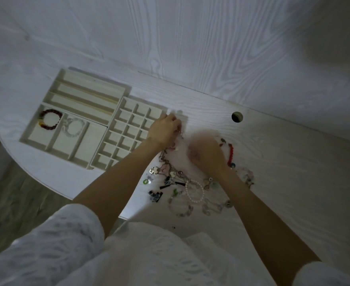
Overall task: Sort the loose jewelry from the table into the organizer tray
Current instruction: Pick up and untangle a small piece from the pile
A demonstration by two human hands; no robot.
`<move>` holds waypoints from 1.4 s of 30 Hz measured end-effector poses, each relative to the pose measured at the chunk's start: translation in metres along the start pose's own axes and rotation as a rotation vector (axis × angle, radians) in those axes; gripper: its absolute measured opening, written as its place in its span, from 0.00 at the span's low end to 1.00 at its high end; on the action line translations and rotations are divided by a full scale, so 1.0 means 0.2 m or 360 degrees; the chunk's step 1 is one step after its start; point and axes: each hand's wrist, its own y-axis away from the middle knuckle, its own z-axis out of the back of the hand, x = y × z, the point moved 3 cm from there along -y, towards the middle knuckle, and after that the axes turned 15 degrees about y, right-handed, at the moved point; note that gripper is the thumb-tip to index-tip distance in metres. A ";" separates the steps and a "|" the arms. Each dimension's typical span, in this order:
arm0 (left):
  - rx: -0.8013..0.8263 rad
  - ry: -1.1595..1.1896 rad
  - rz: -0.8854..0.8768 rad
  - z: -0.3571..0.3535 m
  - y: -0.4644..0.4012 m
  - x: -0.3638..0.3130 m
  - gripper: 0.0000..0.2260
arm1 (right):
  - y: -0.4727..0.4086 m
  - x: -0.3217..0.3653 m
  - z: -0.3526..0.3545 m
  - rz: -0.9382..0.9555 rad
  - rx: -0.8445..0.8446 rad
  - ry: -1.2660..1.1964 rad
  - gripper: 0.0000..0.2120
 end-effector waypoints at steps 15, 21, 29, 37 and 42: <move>-0.0135 0.1470 -0.0042 0.14 0.16 -0.03 0.03 | 0.02 0.02 0.14 -0.0373 -0.0152 -0.0619 0.16; -0.0131 0.1859 -0.0009 0.23 0.20 -0.10 0.02 | -0.13 0.09 0.32 -0.0212 -0.0103 -0.0889 0.08; -0.0080 0.1718 0.0041 0.27 0.27 -0.06 0.06 | -0.06 0.05 0.58 -0.0442 -0.0073 -0.1340 0.04; 0.0073 0.0887 -0.0009 0.24 0.41 0.00 0.11 | 0.04 0.05 0.73 -0.0551 -0.0220 -0.1509 0.08; -0.0028 0.1103 0.0102 0.19 0.55 0.09 0.05 | 0.11 0.09 0.64 -0.0583 -0.0141 -0.1386 0.04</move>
